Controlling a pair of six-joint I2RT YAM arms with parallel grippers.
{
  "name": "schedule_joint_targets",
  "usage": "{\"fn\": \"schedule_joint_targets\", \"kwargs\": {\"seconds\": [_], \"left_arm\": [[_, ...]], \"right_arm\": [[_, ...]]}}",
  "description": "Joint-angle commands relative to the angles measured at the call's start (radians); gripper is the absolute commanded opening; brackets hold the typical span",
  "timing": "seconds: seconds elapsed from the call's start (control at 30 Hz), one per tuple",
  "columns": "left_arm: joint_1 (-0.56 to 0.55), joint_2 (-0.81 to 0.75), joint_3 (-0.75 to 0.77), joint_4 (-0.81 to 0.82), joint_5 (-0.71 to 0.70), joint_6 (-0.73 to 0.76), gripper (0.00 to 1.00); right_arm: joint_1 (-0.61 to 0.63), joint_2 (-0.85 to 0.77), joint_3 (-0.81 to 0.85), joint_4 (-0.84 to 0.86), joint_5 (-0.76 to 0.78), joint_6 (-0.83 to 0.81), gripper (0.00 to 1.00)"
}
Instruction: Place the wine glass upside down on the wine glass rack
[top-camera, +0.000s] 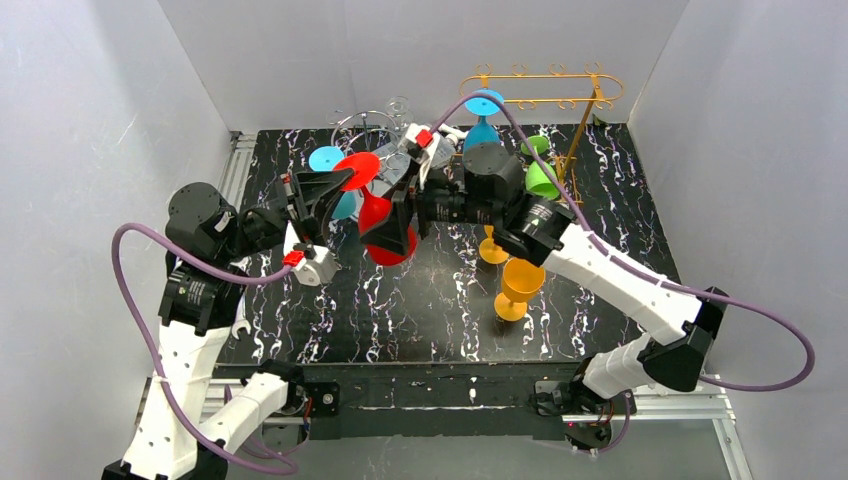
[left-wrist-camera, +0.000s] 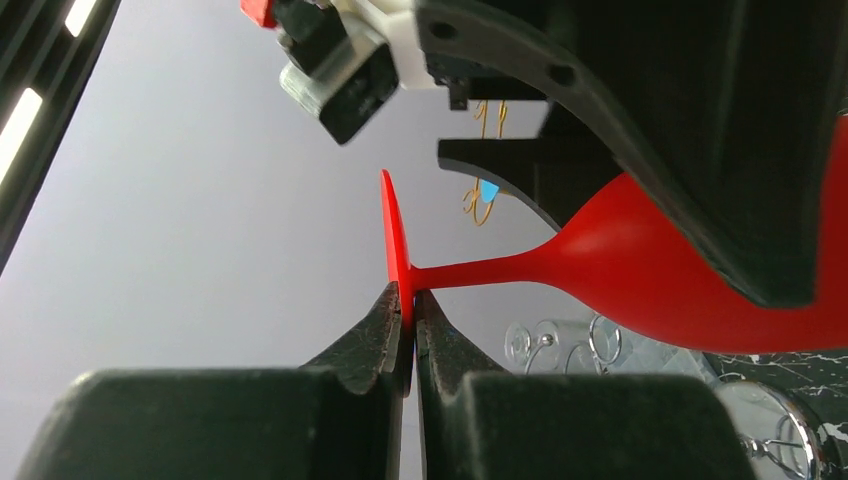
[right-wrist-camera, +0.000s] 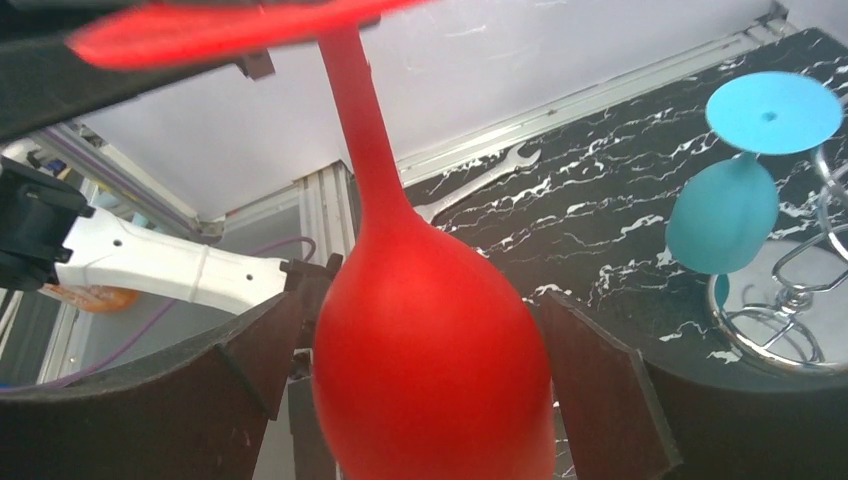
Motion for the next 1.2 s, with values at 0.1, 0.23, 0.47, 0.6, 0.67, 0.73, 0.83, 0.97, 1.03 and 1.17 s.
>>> {"fn": "schedule_joint_targets", "kwargs": {"seconds": [0.1,0.23,0.47,0.6,0.67,0.73,0.83,0.97,1.03,1.17], "left_arm": [[-0.002,0.014,0.045,0.018,-0.011,0.0,0.0],[-0.003,0.016,0.038,0.017,-0.025,0.008,0.0],[-0.002,0.011,0.024,0.018,-0.05,0.024,0.0],[-0.002,0.01,0.019,0.02,-0.069,0.031,0.0],[-0.003,0.006,0.014,0.017,-0.069,0.037,0.0],[-0.002,0.004,0.008,0.02,-0.067,0.037,0.0],[-0.001,0.007,0.013,0.025,-0.066,0.027,0.0],[-0.003,0.01,0.018,0.03,-0.069,0.017,0.04],[-0.002,0.008,0.016,0.031,-0.07,0.014,0.36],[-0.002,-0.006,0.007,0.047,-0.069,-0.006,0.73]], "right_arm": [[0.058,0.015,-0.067,0.134,0.008,-0.01,0.98],[0.071,0.046,-0.047,0.182,-0.039,0.01,0.98],[0.083,0.099,-0.003,0.168,-0.059,0.021,0.75],[0.085,0.06,-0.044,0.153,-0.003,-0.022,0.71],[0.085,0.028,-0.073,0.155,0.025,-0.045,0.64],[0.085,0.006,-0.086,0.184,0.047,-0.057,0.54],[0.085,-0.002,-0.08,0.18,0.053,-0.055,0.48],[0.085,-0.012,-0.096,0.197,0.049,-0.054,0.48],[0.085,-0.027,-0.108,0.201,0.072,-0.059,0.48],[0.073,-0.052,-0.115,0.176,0.111,-0.058,0.46]]}}
